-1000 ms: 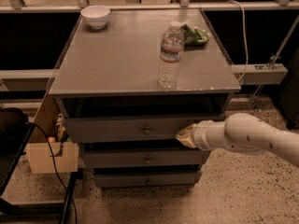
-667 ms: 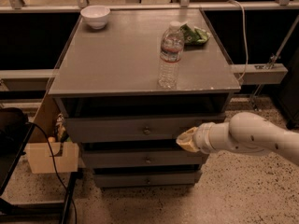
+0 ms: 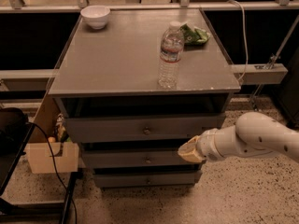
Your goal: Close top drawer
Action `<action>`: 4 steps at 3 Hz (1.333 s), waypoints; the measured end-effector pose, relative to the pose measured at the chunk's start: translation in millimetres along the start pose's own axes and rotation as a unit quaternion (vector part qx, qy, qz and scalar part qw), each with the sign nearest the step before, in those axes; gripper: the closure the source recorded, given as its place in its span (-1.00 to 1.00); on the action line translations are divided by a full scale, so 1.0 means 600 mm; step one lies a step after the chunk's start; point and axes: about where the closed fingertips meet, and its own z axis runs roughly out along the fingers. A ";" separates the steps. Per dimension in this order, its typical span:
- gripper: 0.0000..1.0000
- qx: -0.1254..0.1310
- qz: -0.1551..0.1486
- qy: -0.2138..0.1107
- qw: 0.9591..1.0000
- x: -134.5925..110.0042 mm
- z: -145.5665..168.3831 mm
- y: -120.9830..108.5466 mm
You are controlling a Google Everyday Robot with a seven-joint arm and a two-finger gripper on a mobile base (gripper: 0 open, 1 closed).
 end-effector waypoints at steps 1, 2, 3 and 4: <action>1.00 -0.039 0.001 0.006 0.999 -0.007 -0.019 0.027; 0.56 -0.054 0.001 0.007 0.999 -0.007 -0.021 0.039; 0.07 -0.054 0.001 0.007 0.999 -0.007 -0.021 0.039; -0.37 -0.054 0.001 0.007 0.999 -0.007 -0.021 0.039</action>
Offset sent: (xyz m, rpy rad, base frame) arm -0.0168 0.0020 0.0108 0.0106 0.0586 0.0507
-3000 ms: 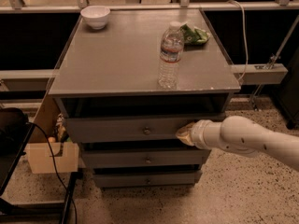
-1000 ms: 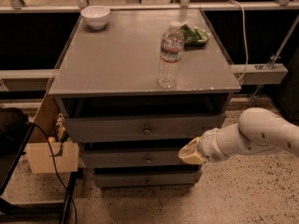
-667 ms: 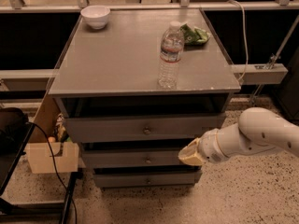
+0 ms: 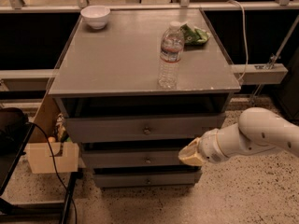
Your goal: Close top drawer
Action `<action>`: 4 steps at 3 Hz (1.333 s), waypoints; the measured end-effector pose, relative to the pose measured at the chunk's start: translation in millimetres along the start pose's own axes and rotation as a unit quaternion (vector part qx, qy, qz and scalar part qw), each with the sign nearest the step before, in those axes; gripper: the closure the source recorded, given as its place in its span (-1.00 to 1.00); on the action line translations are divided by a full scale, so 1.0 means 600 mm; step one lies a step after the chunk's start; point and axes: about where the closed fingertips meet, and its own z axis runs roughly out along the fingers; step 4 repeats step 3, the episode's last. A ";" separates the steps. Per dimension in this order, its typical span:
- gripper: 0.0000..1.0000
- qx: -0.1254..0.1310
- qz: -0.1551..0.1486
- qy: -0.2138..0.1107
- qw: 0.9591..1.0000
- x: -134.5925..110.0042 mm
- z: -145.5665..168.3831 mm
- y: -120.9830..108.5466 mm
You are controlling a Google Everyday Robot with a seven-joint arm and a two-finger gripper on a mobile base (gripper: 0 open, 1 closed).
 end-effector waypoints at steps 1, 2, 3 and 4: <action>-0.86 0.000 0.000 0.000 1.000 0.000 0.000 0.000; -1.00 0.000 0.000 0.000 1.000 0.000 0.000 0.000; -1.00 0.000 0.000 0.000 1.000 0.000 0.000 0.000; -1.00 0.000 0.000 0.000 1.000 0.000 0.000 0.000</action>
Offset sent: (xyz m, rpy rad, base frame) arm 0.0000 0.0000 0.0000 0.0000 0.0000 0.0001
